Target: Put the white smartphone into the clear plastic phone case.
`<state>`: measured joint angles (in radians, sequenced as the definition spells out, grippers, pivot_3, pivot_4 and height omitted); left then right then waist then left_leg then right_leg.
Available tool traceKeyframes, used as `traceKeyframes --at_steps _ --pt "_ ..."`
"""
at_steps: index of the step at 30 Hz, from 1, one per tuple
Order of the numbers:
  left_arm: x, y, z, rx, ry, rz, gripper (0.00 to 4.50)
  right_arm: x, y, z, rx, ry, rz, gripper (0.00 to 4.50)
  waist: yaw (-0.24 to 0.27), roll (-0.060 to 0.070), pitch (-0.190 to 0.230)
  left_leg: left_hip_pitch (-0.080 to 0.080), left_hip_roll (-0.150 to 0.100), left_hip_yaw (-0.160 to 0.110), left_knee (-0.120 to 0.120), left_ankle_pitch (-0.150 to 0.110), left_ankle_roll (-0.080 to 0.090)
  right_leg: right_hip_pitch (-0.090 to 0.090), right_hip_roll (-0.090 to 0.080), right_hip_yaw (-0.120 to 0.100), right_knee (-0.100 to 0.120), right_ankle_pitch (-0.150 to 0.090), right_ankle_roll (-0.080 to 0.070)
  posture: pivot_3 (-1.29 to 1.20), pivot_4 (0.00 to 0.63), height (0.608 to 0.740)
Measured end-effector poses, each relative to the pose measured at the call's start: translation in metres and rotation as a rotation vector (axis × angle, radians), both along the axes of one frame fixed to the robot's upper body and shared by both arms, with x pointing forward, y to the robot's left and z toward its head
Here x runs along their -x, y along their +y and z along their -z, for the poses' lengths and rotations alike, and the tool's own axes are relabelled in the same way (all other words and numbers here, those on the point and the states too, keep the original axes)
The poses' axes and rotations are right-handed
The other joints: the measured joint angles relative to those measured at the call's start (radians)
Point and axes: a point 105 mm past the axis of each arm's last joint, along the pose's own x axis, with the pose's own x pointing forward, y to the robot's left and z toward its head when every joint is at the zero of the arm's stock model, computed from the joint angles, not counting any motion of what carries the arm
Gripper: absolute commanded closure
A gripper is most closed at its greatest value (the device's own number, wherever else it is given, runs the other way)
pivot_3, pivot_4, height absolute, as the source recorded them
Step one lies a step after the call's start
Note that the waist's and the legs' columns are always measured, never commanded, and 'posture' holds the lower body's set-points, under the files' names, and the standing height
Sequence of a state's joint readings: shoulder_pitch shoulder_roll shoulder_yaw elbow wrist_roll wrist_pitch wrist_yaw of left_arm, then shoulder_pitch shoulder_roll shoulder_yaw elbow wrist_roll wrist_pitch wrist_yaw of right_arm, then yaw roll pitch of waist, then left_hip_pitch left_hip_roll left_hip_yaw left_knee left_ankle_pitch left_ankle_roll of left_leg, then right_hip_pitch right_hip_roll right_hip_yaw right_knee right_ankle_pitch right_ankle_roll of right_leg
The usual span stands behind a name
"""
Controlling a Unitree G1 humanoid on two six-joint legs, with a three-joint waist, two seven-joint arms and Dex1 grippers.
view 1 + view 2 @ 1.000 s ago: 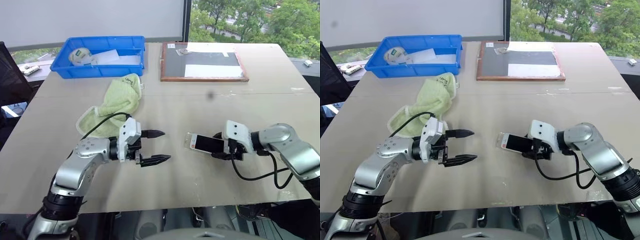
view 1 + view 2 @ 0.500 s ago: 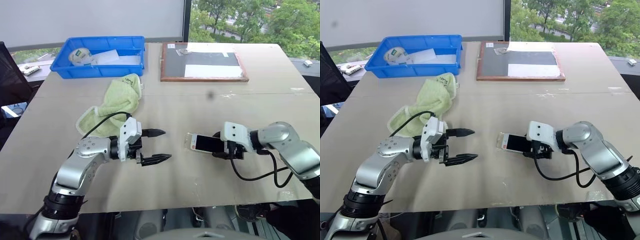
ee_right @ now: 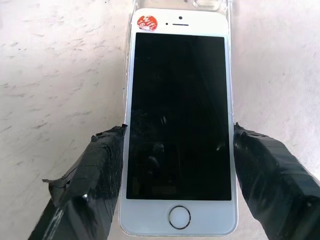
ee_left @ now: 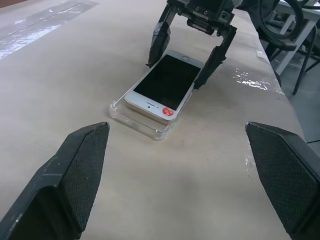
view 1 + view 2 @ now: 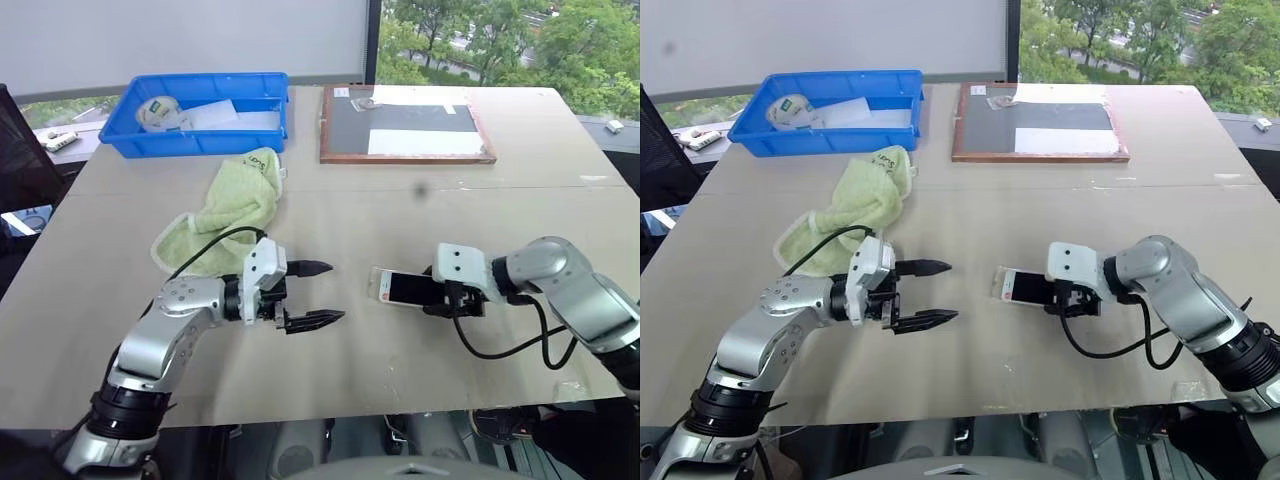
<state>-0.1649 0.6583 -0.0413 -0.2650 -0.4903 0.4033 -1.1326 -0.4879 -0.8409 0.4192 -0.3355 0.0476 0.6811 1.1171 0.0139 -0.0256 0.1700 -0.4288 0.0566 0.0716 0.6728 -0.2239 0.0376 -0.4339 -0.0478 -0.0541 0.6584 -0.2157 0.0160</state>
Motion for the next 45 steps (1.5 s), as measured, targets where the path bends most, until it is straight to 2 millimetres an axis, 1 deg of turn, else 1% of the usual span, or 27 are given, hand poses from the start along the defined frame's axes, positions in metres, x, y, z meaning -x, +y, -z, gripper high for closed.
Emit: traceKeyframes --at_steps 1,2,7,8,11,12,13,14,15,18,19,20,21,22,23,26,29,33,36,39,45 --pt "0.000 0.000 0.000 0.000 -0.003 -0.001 0.00 0.000 0.000 -0.001 -0.002 0.001 0.004 0.56 0.000 0.000 0.000 0.000 0.000 0.000 0.000 0.000 0.000 0.000 0.000 0.000 0.000 0.000 0.000 0.00 0.150 0.740" --pt "0.000 -0.001 0.000 0.001 -0.006 0.001 0.00 0.002 -0.001 0.003 0.002 0.020 0.009 0.09 0.000 0.000 0.000 -0.001 0.000 0.000 0.000 0.000 0.000 0.000 0.000 0.000 0.000 0.000 0.000 0.00 0.150 0.740" --pt "-0.002 0.000 0.003 -0.014 0.000 -0.006 0.00 0.002 -0.001 0.004 -0.017 -0.006 0.037 0.09 0.000 0.001 0.001 -0.001 0.000 0.000 0.000 0.000 0.000 -0.001 0.000 0.000 0.000 0.000 0.000 0.00 0.150 0.740" --pt "-0.003 0.000 0.004 -0.017 0.000 -0.005 0.00 0.003 0.001 0.001 -0.054 0.000 0.060 0.09 0.000 0.001 0.001 -0.002 0.000 0.000 -0.001 0.000 0.000 -0.001 0.000 0.000 0.000 0.000 0.000 0.00 0.150 0.740" --pt "-0.009 -0.005 0.004 -0.016 -0.006 0.002 0.00 0.009 0.010 -0.024 -0.198 0.007 0.097 0.09 0.001 0.001 0.001 -0.002 0.000 0.000 0.000 0.000 0.000 -0.001 0.000 0.000 0.000 0.000 0.000 0.00 0.150 0.740" --pt "-0.010 -0.007 0.004 -0.014 -0.006 0.007 0.51 0.012 0.011 -0.032 -0.224 -0.001 0.100 0.29 0.002 0.001 0.001 -0.002 0.000 0.000 0.000 0.000 0.000 -0.001 0.000 -0.001 0.000 0.000 0.000 0.00 0.150 0.740" --pt "-0.011 -0.008 0.005 -0.011 -0.002 0.007 0.82 0.014 0.010 -0.040 -0.241 -0.019 0.103 0.59 0.002 0.001 0.001 -0.002 0.000 0.000 0.000 0.000 0.000 -0.001 0.000 -0.001 0.000 0.000 0.000 0.00 0.150 0.740" --pt "-0.013 -0.008 0.006 -0.010 0.002 0.005 1.22 0.016 0.008 -0.042 -0.247 -0.025 0.108 0.91 0.003 0.001 0.001 -0.002 0.000 0.000 0.000 0.000 0.000 -0.001 0.000 -0.001 0.000 0.000 0.000 0.00 0.150 0.740" --pt "-0.014 -0.008 0.007 -0.015 0.006 0.004 1.83 0.017 0.005 -0.042 -0.259 -0.029 0.133 1.46 0.003 0.001 0.001 -0.002 0.000 0.000 -0.001 0.000 0.000 -0.001 0.000 -0.001 -0.001 0.000 0.000 0.00 0.150 0.740" --pt "-0.020 -0.013 0.013 -0.029 0.009 0.012 3.19 0.024 -0.007 -0.035 -0.301 -0.002 0.224 2.82 0.007 0.001 0.001 -0.003 -0.001 0.000 -0.001 0.000 0.000 -0.001 -0.001 -0.001 -0.001 0.000 0.000 0.00 0.150 0.740" --pt "-0.023 -0.015 0.015 -0.029 0.014 0.012 3.87 0.026 -0.010 -0.034 -0.318 -0.002 0.256 3.48 0.006 0.001 0.001 -0.003 -0.001 0.000 0.000 0.000 0.000 -0.001 -0.001 0.000 -0.001 0.000 0.000 0.00 0.150 0.740" --pt "-0.026 -0.019 0.017 -0.034 0.017 0.015 4.38 0.028 -0.014 -0.034 -0.335 -0.008 0.285 4.02 0.005 0.001 0.001 -0.003 -0.001 0.000 0.000 0.000 0.000 -0.001 -0.001 0.000 -0.001 0.000 0.000 0.00 0.150 0.740" --pt "-0.028 -0.021 0.018 -0.033 0.017 0.016 4.50 0.029 -0.016 -0.034 -0.340 -0.014 0.296 4.37 0.004 0.001 0.001 -0.002 -0.001 0.000 0.000 0.000 0.000 -0.001 0.000 0.000 0.000 0.000 0.000 0.00 0.150 0.740" --pt "-0.031 -0.026 0.018 -0.023 0.016 0.017 4.50 0.031 -0.022 -0.034 -0.345 -0.031 0.332 4.48 0.005 0.001 0.001 -0.002 -0.001 0.000 0.000 0.000 0.000 -0.001 0.000 0.000 0.000 0.000 0.000 0.00 0.150 0.740" --pt "-0.035 -0.029 0.019 -0.017 0.011 0.015 4.50 0.034 -0.027 -0.032 -0.344 -0.038 0.364 4.48 0.008 0.001 0.001 -0.002 -0.002 -0.001 0.000 0.000 0.000 -0.001 0.000 -0.001 0.000 0.000 0.000 0.00 0.150 0.740" --pt "-0.040 -0.036 0.029 -0.042 0.016 0.009 4.50 0.042 -0.048 -0.023 -0.310 -0.054 0.472 4.48 0.003 0.001 0.001 -0.002 -0.001 0.000 0.000 0.000 0.000 -0.001 0.000 0.000 0.000 0.000 0.000 0.00 0.150 0.740" --pt "-0.043 -0.040 0.036 -0.055 0.016 -0.005 4.50 0.047 -0.060 -0.019 -0.277 -0.063 0.519 4.48 -0.002 0.001 0.001 -0.001 -0.001 0.000 0.000 0.000 0.000 -0.001 0.001 0.001 0.000 0.000 0.000 0.00 0.150 0.740" --pt "-0.050 -0.042 0.041 -0.082 0.005 -0.031 4.50 0.048 -0.058 -0.016 -0.273 -0.073 0.509 4.48 -0.001 0.001 0.001 -0.001 -0.001 0.000 0.000 0.000 0.000 0.000 0.001 0.000 0.001 0.000 0.000 0.00 0.150 0.740" --pt "-0.054 -0.041 0.043 -0.103 -0.002 -0.042 4.50 0.046 -0.053 -0.006 -0.258 -0.066 0.486 4.48 0.000 0.001 0.001 -0.001 -0.001 0.000 0.000 0.000 0.000 -0.001 0.001 0.000 0.000 0.000 0.000 0.00 0.150 0.740" --pt "-0.057 -0.043 0.042 -0.111 -0.014 -0.042 4.50 0.039 -0.052 0.002 -0.245 -0.062 0.476 4.48 0.000 0.001 0.001 -0.002 -0.001 0.000 0.000 0.000 0.000 -0.001 0.001 0.000 -0.001 0.000 0.000 0.00 0.150 0.740" --pt "-0.058 -0.042 0.042 -0.128 -0.024 -0.050 4.50 0.030 -0.049 0.006 -0.235 -0.081 0.453 4.48 0.001 0.001 0.001 -0.002 -0.001 -0.001 0.000 0.000 0.000 -0.001 0.001 0.000 0.000 0.000 0.000 0.00 0.150 0.740"
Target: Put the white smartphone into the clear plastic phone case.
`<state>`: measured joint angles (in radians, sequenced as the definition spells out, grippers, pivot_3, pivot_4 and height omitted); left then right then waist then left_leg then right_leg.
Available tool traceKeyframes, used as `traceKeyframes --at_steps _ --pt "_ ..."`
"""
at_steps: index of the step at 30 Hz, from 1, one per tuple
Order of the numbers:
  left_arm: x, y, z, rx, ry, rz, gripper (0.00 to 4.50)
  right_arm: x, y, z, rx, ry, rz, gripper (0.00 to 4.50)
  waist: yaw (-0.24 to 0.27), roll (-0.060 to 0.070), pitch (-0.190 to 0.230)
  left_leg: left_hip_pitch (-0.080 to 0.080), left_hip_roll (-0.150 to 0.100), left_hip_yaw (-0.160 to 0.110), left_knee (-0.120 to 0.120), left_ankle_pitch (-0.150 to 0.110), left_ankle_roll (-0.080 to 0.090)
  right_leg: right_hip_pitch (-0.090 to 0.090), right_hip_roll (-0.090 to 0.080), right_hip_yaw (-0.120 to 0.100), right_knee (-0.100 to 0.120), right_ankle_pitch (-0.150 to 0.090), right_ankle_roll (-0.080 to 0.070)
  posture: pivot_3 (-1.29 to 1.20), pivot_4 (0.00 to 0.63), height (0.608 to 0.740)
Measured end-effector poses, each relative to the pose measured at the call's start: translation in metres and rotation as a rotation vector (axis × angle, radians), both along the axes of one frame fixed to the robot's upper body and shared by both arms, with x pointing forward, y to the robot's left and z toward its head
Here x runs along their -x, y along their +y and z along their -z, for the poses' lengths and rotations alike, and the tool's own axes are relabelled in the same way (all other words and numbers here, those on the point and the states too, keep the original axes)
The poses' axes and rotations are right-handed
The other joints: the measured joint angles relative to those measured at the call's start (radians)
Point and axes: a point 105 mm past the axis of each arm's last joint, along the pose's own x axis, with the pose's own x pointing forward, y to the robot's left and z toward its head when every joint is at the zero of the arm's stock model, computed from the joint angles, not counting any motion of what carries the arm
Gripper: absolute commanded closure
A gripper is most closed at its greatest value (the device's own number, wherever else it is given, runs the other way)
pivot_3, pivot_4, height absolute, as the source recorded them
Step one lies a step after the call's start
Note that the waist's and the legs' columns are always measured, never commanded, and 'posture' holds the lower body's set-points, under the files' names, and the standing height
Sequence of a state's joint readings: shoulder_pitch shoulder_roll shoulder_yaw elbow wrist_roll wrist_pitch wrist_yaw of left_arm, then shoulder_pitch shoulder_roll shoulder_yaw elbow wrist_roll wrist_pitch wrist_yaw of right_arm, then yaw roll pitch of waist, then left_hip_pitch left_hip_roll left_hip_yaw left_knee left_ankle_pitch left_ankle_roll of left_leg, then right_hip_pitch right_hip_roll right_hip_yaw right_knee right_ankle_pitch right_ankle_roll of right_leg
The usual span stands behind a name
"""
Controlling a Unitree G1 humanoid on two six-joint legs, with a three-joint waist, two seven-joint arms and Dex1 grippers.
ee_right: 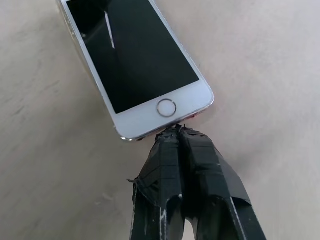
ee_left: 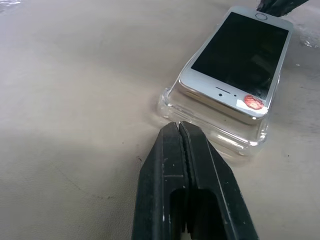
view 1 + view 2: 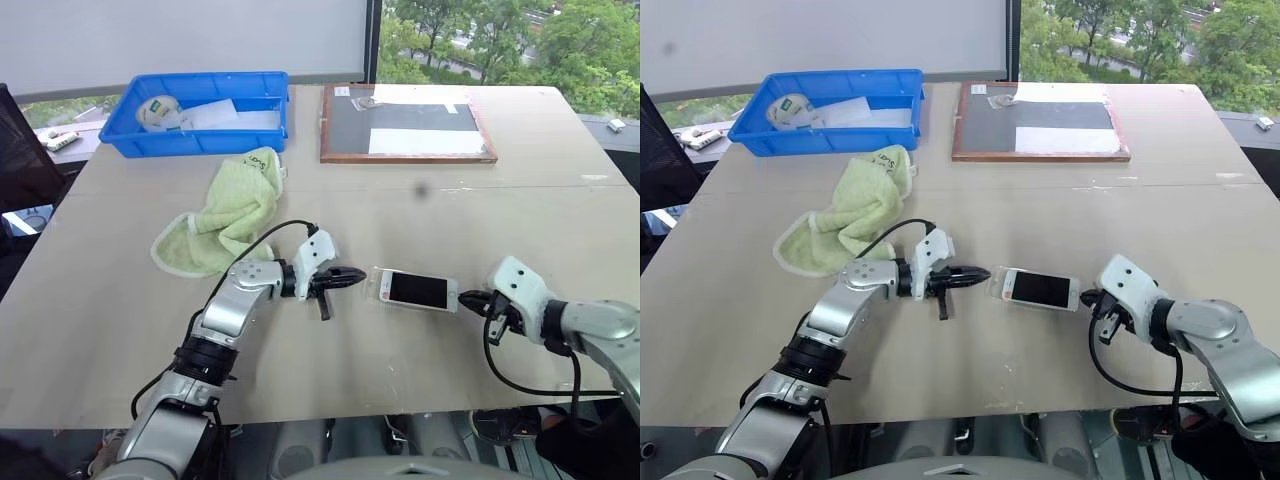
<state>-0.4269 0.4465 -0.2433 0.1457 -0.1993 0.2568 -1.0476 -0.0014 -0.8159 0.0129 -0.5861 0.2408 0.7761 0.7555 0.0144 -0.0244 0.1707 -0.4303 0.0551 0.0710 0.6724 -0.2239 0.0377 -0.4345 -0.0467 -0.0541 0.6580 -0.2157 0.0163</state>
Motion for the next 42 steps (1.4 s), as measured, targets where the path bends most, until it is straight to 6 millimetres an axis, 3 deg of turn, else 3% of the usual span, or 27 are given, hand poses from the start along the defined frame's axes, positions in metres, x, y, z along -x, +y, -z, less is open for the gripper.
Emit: traceKeyframes --at_steps 20,29,33,38,42 --pt "0.002 0.007 0.003 -0.028 -0.026 0.000 4.50 -0.020 0.035 0.002 0.077 -0.016 -0.150 4.48 -0.016 -0.001 -0.001 0.004 0.001 0.001 0.000 0.000 0.000 0.001 0.001 0.001 0.003 0.000 0.000 0.00 0.150 0.740" --pt "0.003 0.013 0.003 -0.018 -0.016 -0.031 4.50 -0.020 0.037 0.002 0.068 -0.010 -0.158 4.48 -0.028 -0.001 -0.002 0.006 0.002 0.002 -0.001 0.000 0.000 0.002 0.001 0.003 0.003 0.000 0.000 0.00 0.150 0.740" --pt "0.003 0.017 -0.001 0.017 0.015 -0.040 4.50 -0.008 0.037 0.002 0.001 0.023 -0.166 4.48 -0.026 -0.001 -0.001 0.004 0.002 0.002 -0.002 0.000 0.000 0.000 0.001 0.002 0.003 0.000 0.000 0.00 0.150 0.740" --pt "0.012 0.021 -0.022 0.108 0.078 0.034 4.50 -0.001 0.025 -0.016 -0.098 -0.002 -0.120 4.48 -0.020 -0.001 -0.001 0.001 0.001 0.001 -0.002 0.000 0.000 -0.001 0.000 0.002 0.001 0.000 0.000 0.00 0.150 0.740" --pt "0.016 0.007 -0.026 0.117 0.089 0.100 4.50 0.003 0.031 -0.032 -0.176 -0.033 -0.131 4.48 -0.010 -0.001 -0.001 0.001 0.000 0.001 -0.001 0.000 0.000 0.000 0.000 0.002 0.001 0.000 0.000 0.00 0.150 0.740"
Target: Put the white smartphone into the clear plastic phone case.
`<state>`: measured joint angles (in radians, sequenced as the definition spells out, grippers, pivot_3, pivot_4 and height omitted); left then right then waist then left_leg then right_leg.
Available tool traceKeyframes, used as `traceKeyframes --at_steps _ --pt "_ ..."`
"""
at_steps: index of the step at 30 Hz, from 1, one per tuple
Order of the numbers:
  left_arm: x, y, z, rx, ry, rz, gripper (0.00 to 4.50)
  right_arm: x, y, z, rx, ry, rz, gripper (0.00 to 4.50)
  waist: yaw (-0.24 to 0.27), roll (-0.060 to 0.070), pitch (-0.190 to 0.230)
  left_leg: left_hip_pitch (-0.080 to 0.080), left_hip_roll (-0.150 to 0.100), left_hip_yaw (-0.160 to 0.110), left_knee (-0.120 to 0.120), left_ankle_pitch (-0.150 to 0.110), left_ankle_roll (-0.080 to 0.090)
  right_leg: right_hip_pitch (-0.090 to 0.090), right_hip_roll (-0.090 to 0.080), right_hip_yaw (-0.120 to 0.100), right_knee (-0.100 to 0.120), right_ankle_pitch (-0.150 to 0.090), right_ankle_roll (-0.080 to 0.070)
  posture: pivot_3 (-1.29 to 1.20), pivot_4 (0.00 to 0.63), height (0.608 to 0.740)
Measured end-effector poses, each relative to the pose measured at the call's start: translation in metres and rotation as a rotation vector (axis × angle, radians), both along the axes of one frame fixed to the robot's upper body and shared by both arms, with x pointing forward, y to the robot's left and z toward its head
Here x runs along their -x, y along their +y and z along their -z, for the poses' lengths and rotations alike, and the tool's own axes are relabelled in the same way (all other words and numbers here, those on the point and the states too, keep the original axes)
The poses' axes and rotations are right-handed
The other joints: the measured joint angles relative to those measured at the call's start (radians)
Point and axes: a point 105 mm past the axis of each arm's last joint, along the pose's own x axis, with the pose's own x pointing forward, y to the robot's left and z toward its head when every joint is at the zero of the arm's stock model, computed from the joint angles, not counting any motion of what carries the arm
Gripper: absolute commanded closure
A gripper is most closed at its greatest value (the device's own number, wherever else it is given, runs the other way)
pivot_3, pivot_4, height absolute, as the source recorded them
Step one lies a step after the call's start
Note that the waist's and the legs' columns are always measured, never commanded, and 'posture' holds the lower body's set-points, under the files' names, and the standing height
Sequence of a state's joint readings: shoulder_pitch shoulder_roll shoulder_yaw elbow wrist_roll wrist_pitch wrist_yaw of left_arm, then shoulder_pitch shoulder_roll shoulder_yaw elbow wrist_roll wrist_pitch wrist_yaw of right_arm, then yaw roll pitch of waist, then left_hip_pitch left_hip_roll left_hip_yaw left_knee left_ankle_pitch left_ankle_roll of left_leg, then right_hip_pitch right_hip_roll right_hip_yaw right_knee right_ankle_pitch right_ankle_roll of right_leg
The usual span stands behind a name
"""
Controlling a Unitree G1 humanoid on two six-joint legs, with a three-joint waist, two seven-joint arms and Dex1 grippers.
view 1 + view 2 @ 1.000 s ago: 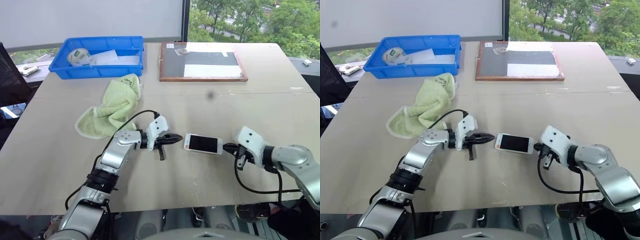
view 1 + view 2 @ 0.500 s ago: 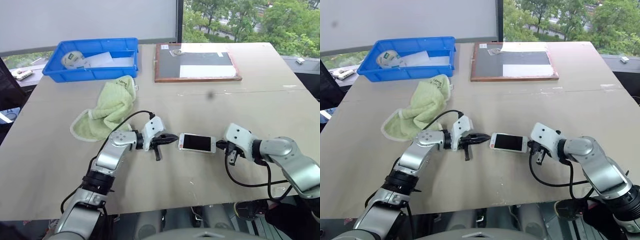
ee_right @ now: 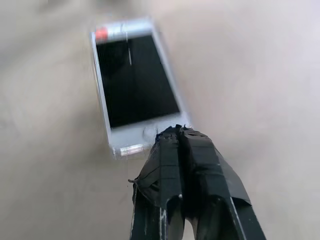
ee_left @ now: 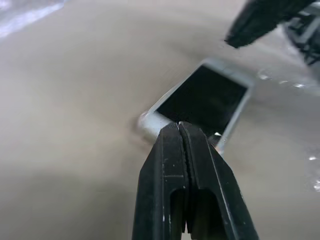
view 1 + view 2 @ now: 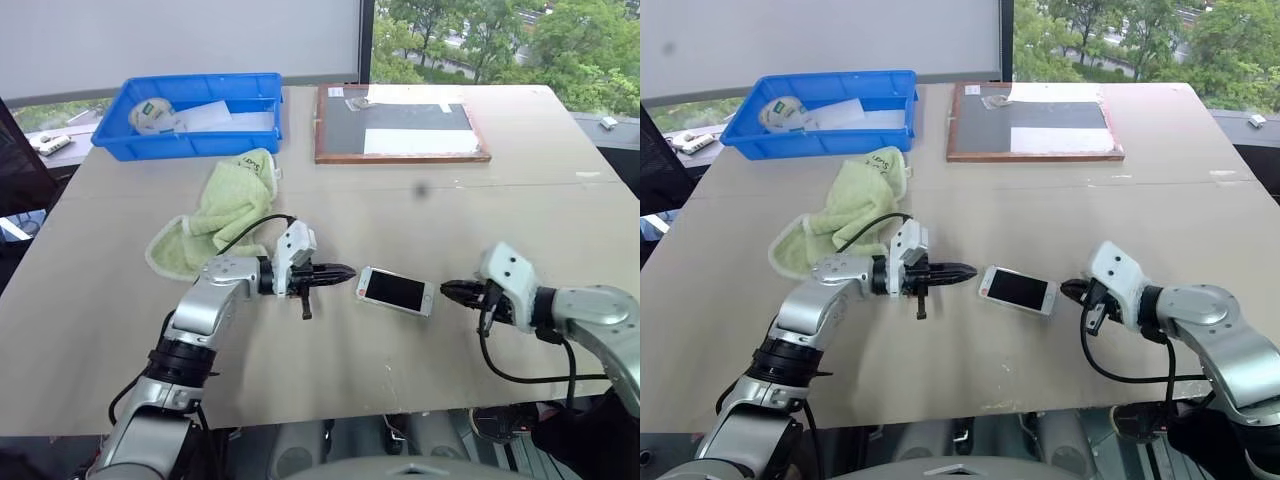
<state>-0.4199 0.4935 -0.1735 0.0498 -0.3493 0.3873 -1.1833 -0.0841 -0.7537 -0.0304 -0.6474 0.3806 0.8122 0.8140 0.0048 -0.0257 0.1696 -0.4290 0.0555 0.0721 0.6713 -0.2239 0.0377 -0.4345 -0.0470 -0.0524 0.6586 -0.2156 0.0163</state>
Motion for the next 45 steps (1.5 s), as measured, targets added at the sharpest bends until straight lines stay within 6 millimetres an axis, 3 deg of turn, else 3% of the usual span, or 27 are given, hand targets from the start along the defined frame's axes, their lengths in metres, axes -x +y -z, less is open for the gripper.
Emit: traceKeyframes --at_steps 6,11,22,30,41,45 --pt "0.002 -0.019 0.021 -0.071 0.021 0.051 4.50 -0.006 0.020 0.003 -0.026 -0.001 -0.020 4.48 0.006 0.000 0.000 0.000 -0.001 0.000 0.000 0.000 0.000 0.000 0.001 0.000 0.000 0.000 0.000 0.00 0.150 0.740" --pt "0.000 -0.020 0.021 -0.107 -0.008 0.064 4.50 -0.015 0.022 0.029 0.068 0.085 -0.012 4.48 0.009 0.000 0.000 0.000 0.000 0.000 0.000 0.000 0.000 0.000 0.001 0.000 0.000 0.000 0.000 0.00 0.150 0.740" --pt "0.000 -0.026 0.021 -0.131 -0.006 0.014 4.50 -0.021 0.021 0.031 0.175 0.178 -0.019 4.48 0.010 -0.003 -0.004 0.002 0.000 -0.001 0.001 0.000 0.000 0.003 0.000 -0.001 0.000 0.000 0.000 0.00 0.150 0.740" --pt "0.001 -0.026 0.026 -0.130 0.014 -0.015 4.50 -0.026 0.027 0.051 0.080 0.295 0.023 4.48 0.010 -0.011 -0.026 0.016 0.002 -0.002 -0.003 -0.001 -0.001 0.014 -0.006 -0.003 -0.005 -0.001 0.000 0.00 0.150 0.740" --pt "0.002 -0.023 0.031 -0.137 0.029 -0.031 4.50 -0.026 0.019 0.064 0.049 0.234 0.046 4.48 0.010 -0.005 -0.052 0.015 0.001 -0.008 -0.005 -0.004 -0.005 0.021 -0.011 -0.008 -0.015 0.000 0.000 0.00 0.150 0.740" --pt "0.003 -0.024 0.031 -0.136 0.029 -0.028 4.50 -0.009 0.014 0.058 -0.017 0.238 0.007 4.48 0.011 0.006 -0.045 0.014 -0.001 -0.008 -0.007 -0.004 -0.004 0.020 -0.013 -0.010 -0.016 -0.001 0.000 0.00 0.150 0.740"
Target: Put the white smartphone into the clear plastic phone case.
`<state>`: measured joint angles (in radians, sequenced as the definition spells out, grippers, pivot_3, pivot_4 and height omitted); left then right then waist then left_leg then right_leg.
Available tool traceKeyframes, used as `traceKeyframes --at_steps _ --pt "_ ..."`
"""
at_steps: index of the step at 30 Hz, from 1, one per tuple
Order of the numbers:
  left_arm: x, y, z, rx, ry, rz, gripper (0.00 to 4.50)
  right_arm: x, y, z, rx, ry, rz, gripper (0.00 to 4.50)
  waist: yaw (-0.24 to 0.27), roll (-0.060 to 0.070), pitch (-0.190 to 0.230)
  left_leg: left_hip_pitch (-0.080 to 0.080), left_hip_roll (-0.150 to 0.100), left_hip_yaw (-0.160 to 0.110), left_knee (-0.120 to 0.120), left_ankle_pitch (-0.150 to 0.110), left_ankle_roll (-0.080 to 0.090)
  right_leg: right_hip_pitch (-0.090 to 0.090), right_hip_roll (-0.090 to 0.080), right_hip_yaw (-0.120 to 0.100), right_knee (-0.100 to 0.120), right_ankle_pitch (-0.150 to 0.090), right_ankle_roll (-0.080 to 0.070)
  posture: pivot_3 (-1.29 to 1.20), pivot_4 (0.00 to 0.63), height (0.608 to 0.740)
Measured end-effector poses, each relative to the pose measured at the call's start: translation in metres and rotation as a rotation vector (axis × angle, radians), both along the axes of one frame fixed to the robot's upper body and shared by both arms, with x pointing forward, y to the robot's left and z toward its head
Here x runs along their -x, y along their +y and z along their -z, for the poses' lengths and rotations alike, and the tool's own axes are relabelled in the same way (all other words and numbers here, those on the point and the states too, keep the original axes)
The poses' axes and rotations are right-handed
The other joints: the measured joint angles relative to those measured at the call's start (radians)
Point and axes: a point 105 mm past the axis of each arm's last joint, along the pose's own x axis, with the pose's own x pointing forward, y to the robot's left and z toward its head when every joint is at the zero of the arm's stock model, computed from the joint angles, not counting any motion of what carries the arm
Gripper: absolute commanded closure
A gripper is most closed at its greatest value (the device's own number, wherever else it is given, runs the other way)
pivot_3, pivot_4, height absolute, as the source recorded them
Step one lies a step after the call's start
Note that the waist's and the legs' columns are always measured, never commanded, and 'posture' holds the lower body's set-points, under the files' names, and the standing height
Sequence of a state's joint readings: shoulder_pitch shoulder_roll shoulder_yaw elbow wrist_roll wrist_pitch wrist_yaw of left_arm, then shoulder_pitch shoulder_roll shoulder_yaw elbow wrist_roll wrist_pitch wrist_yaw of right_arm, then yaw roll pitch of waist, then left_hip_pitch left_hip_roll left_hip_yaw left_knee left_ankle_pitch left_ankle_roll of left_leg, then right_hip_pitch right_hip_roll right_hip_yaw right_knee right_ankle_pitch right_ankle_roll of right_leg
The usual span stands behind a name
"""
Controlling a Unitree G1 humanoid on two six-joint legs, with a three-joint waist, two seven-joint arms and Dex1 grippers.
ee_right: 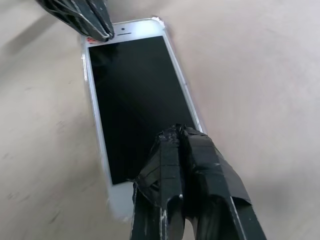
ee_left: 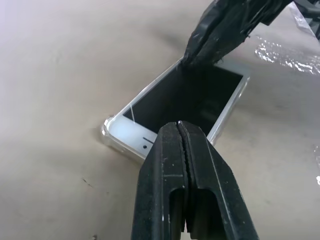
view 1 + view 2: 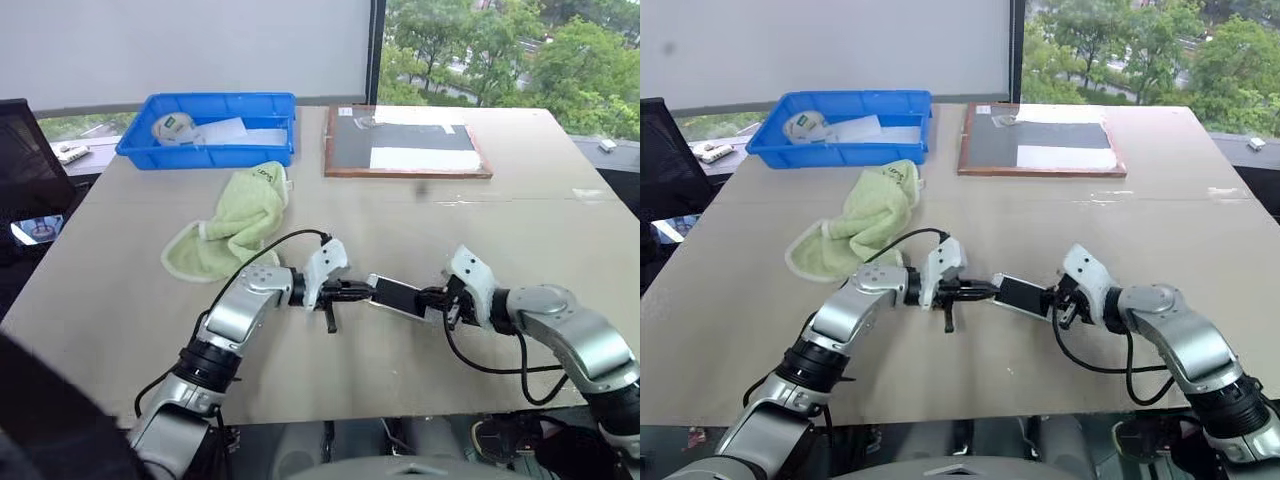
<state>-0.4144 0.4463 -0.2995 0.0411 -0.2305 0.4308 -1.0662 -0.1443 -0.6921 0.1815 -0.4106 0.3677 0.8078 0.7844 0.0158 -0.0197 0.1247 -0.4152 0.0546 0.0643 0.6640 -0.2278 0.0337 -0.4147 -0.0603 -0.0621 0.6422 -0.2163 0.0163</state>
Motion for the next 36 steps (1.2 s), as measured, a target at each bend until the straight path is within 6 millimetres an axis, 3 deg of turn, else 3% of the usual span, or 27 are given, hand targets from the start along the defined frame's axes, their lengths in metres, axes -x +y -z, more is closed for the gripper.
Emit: traceKeyframes --at_steps 6,20,25,27,28,29,31,36 --pt "0.000 0.000 0.000 -0.001 -0.001 0.001 4.50 0.019 0.006 -0.002 -0.027 0.054 -0.088 4.48 -0.003 0.000 0.003 0.000 0.000 0.001 -0.008 0.003 0.005 -0.002 0.005 -0.002 -0.002 0.000 -0.001 0.00 0.150 0.740" --pt "0.001 0.000 0.004 -0.013 0.005 0.001 4.50 -0.001 0.004 0.001 0.133 0.037 -0.122 4.48 -0.002 -0.008 0.000 0.003 0.000 0.000 -0.009 0.000 0.000 -0.001 -0.008 -0.011 -0.004 -0.001 -0.001 0.00 0.150 0.740" --pt "-0.001 0.002 -0.004 0.055 -0.040 -0.042 4.50 -0.005 0.015 -0.001 -0.049 -0.126 -0.022 4.48 -0.002 -0.003 0.007 0.000 0.000 0.000 -0.009 0.000 0.000 -0.002 -0.011 -0.017 -0.004 -0.001 -0.001 0.00 0.150 0.740" --pt "-0.005 0.001 -0.016 0.112 -0.077 -0.069 4.50 -0.006 0.015 -0.003 -0.084 -0.190 0.023 4.48 -0.002 0.001 0.014 -0.003 0.000 0.003 -0.010 0.003 0.004 -0.005 -0.010 -0.017 -0.004 0.000 0.000 0.00 0.150 0.740" --pt "-0.007 0.001 -0.020 0.128 -0.090 -0.076 4.25 -0.006 0.014 -0.004 -0.088 -0.205 0.035 4.50 -0.002 0.002 0.016 -0.003 0.000 0.004 -0.011 0.003 0.004 -0.006 -0.009 -0.018 -0.004 0.000 0.000 0.00 0.150 0.740" --pt "-0.008 0.002 -0.025 0.154 -0.105 -0.094 3.93 -0.009 0.011 -0.009 -0.126 -0.222 0.079 4.04 -0.001 0.002 0.018 -0.003 0.000 0.005 -0.012 0.003 0.005 -0.007 -0.005 -0.018 -0.004 0.000 0.000 0.00 0.150 0.740" --pt "-0.011 0.006 -0.031 0.188 -0.120 -0.129 3.17 -0.011 0.007 -0.022 -0.187 -0.263 0.130 3.54 -0.002 0.003 0.023 -0.004 0.000 0.006 -0.012 0.003 0.004 -0.008 -0.003 -0.017 -0.004 0.002 0.003 0.00 0.150 0.740" --pt "-0.015 0.032 -0.042 0.260 -0.136 -0.251 0.69 -0.005 -0.012 -0.058 -0.193 -0.401 0.160 1.14 -0.001 0.002 0.027 -0.007 0.000 0.006 -0.013 0.003 0.004 -0.010 -0.003 -0.017 -0.004 0.000 0.005 0.00 0.150 0.740"
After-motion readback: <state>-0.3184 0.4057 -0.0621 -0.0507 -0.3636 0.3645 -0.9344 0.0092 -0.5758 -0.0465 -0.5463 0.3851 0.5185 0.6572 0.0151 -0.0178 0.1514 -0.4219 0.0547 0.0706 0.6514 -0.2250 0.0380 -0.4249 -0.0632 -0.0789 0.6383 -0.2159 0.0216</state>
